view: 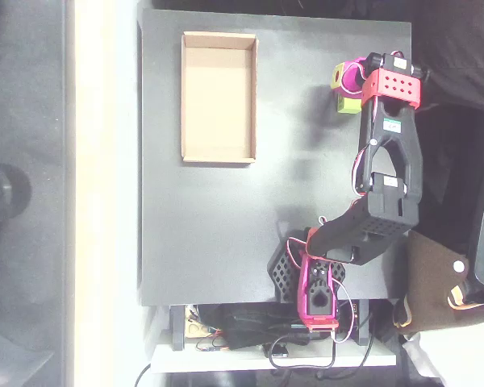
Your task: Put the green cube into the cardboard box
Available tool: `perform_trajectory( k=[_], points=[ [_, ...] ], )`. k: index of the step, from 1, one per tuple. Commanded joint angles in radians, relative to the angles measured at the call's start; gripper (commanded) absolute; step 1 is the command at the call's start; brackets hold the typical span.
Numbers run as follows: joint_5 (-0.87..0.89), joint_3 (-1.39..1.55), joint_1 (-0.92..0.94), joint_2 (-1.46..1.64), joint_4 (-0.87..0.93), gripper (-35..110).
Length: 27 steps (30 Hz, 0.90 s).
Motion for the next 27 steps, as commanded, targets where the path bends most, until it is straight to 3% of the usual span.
perform_trajectory(
  k=[1,27],
  points=[
    [0.014,-0.002,0.008,0.023,0.011,37],
    [0.006,0.086,0.003,0.025,0.012,36]
  ],
)
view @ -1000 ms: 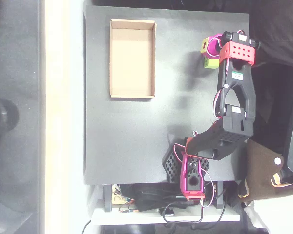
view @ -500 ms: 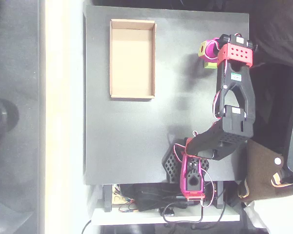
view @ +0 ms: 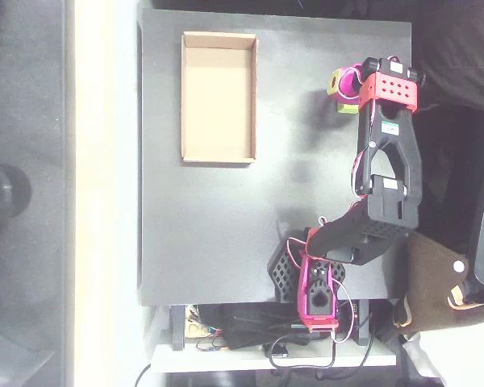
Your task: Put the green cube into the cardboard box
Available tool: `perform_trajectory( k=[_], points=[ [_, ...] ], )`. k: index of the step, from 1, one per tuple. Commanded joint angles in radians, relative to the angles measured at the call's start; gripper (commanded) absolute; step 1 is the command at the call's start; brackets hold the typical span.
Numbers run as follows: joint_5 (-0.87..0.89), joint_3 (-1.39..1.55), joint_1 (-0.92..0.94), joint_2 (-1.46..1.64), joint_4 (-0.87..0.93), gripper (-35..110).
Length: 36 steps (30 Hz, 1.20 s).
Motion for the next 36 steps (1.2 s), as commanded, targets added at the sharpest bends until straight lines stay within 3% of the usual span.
perform_trajectory(
  k=[1,26,36],
  points=[
    [0.002,0.015,0.008,0.017,0.017,36],
    [0.002,0.012,0.021,0.028,0.095,4],
    [0.000,-0.003,0.023,0.055,0.095,3]
  ],
)
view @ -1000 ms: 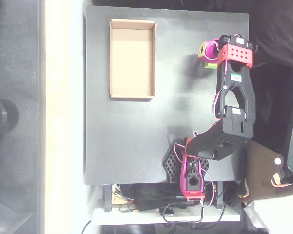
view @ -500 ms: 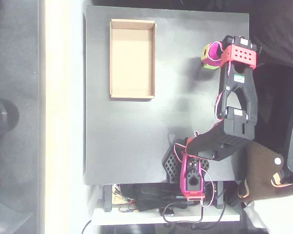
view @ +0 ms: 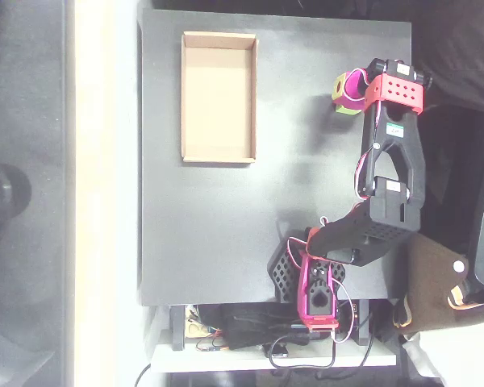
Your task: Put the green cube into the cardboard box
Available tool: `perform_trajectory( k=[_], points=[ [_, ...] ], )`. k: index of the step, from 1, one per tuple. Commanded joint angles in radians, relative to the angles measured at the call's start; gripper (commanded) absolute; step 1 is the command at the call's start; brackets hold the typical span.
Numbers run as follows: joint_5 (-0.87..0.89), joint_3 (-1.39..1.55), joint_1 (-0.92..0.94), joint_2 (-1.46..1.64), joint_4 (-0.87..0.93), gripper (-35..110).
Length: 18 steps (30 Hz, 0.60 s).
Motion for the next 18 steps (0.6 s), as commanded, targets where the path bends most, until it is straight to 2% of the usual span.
perform_trajectory(
  k=[1,18],
  points=[
    [0.008,-0.006,0.008,0.060,0.031,3],
    [0.008,-0.006,0.011,0.443,0.031,3]
  ],
)
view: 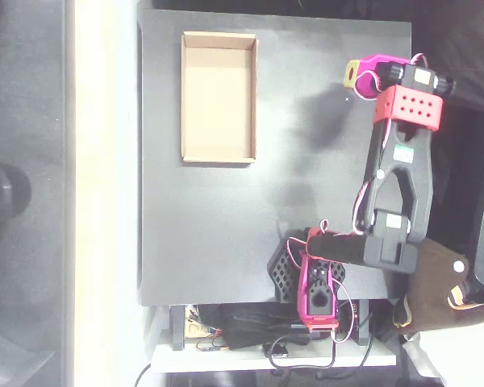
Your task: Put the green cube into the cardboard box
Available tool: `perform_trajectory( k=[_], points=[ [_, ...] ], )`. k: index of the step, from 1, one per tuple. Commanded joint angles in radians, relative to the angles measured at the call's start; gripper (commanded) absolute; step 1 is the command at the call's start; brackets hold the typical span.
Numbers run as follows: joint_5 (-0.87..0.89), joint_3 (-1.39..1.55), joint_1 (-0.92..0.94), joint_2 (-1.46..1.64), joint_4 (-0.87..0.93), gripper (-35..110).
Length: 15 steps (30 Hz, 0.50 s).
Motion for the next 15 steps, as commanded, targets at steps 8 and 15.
perform_trajectory(
  k=[8,15],
  points=[
    [0.008,-0.014,0.018,0.324,0.012,3],
    [0.008,-0.014,0.014,0.448,0.012,3]
  ],
)
